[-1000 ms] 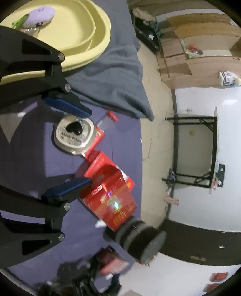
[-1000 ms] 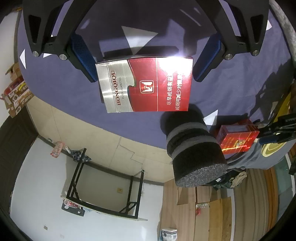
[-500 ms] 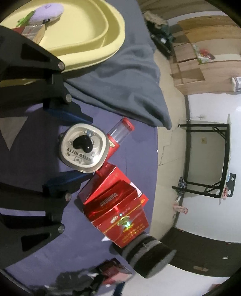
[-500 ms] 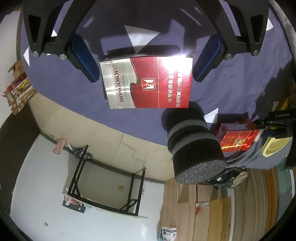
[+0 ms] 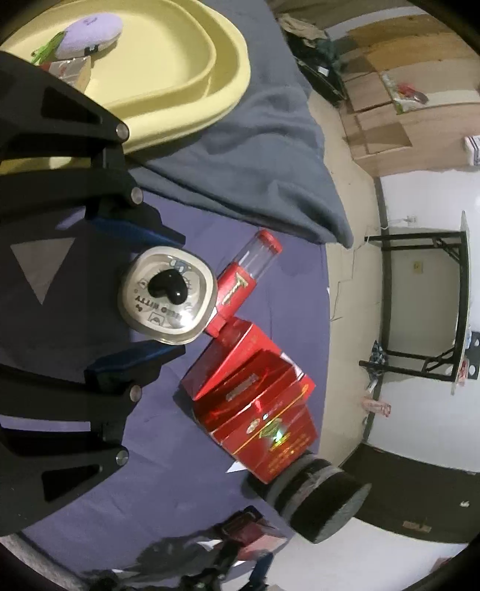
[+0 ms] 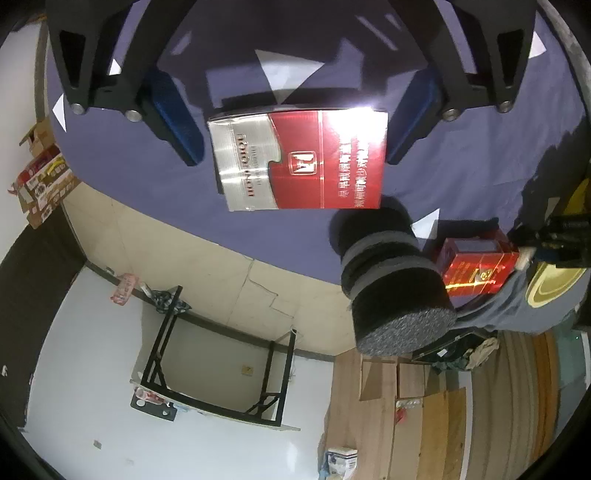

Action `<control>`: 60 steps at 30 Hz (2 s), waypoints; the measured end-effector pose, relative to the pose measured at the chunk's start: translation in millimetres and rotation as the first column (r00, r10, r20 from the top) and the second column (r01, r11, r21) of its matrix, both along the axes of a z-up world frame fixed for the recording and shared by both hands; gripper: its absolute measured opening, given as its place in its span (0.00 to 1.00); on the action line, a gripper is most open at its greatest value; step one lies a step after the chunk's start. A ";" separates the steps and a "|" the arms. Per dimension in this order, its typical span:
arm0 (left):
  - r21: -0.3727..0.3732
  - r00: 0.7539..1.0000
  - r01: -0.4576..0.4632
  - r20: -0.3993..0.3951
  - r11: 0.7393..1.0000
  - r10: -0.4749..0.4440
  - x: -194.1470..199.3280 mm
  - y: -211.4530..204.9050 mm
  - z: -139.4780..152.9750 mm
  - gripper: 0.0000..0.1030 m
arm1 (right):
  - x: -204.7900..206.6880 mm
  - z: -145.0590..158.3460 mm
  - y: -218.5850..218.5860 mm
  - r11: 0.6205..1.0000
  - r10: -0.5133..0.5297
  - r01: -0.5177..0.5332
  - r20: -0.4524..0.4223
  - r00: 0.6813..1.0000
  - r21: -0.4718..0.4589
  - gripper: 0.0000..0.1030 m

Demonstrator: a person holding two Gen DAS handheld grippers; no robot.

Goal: Organize rigid objects
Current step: 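Grasp the silver heart tin with left tool while right tool grasps another red-silver pack, then lower the tin into the yellow tray with left tool while right tool releases its pack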

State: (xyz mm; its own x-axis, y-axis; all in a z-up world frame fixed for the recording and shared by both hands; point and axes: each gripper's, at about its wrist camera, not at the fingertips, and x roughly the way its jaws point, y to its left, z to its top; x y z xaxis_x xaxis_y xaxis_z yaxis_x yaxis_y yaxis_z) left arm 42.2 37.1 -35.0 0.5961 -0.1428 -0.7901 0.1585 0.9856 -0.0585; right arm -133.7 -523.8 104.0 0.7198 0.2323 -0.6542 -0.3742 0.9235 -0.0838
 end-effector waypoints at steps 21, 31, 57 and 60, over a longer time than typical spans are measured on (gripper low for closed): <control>-0.018 1.000 0.019 0.005 1.000 -0.019 0.0 0.1 0.6 0.51 | 6.8 -8.5 -1.1 1.000 -0.025 0.024 -0.016 1.000 -0.001 0.88; -0.034 1.000 0.020 0.018 0.999 -0.019 -0.7 0.7 1.4 0.51 | 5.5 -0.6 -7.8 0.999 -0.035 0.034 0.019 0.999 0.025 0.87; -0.123 0.749 -0.647 0.080 0.753 0.657 -82.1 212.9 59.8 0.51 | -80.7 96.4 180.8 0.824 0.565 -0.546 0.159 0.810 -0.151 0.87; -0.130 0.718 -0.690 -0.004 0.712 0.696 -82.7 236.4 39.3 0.51 | -90.5 80.8 258.1 0.682 0.724 -0.706 0.046 0.688 -0.191 0.86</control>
